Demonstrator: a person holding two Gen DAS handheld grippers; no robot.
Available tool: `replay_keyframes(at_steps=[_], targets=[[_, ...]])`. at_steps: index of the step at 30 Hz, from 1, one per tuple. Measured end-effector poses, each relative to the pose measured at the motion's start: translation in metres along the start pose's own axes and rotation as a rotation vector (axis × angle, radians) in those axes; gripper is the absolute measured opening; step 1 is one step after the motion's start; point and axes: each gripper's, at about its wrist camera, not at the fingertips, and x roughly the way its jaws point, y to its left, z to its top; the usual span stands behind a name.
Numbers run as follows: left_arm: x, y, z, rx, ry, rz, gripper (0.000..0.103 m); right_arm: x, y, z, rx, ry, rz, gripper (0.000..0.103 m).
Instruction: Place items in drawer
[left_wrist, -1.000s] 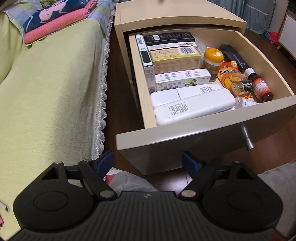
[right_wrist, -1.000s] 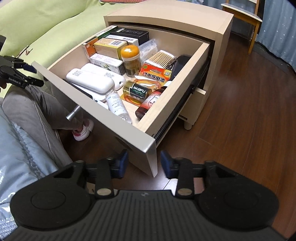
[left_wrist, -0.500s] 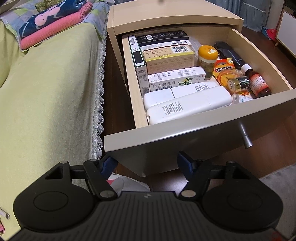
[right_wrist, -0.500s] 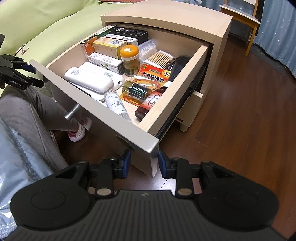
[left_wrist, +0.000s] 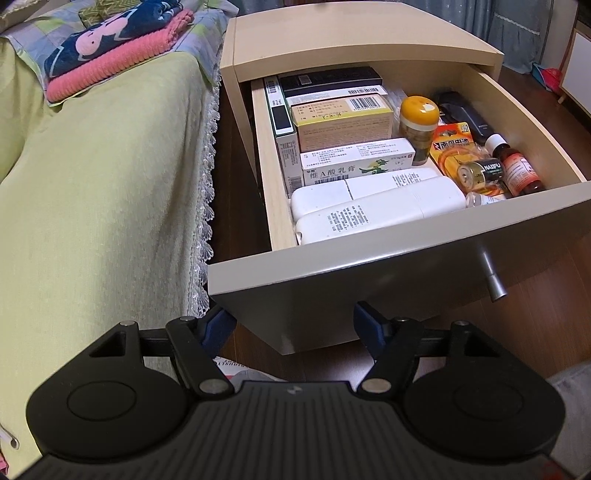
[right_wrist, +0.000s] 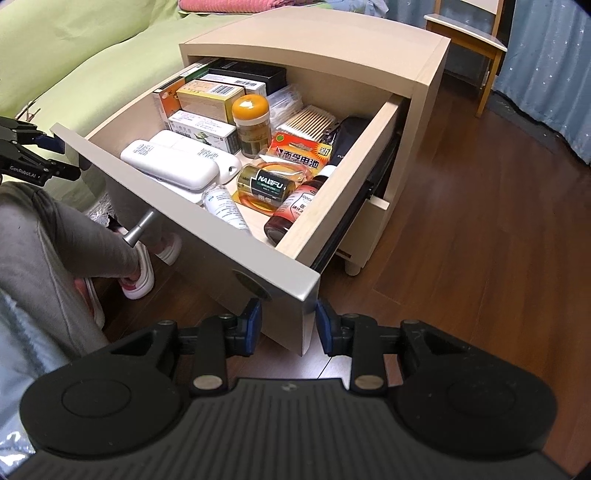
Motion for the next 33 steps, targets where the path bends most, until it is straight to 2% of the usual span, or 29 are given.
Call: replay_keyframes(at_steps=[20, 33], targets=[[-0.0067, 0.0011, -0.0101, -0.015, -0.028, 0.009, 0.071, -0.0018, 0.0014, -0.0051, 0.014, -0.034, -0.033, 0.028], [-0.0049, 0.0026, -0.0045, -0.032, -0.035, 0.012, 0.071, 0.002, -0.0016, -0.0015, 0.02, -0.054, -0.048, 0.028]])
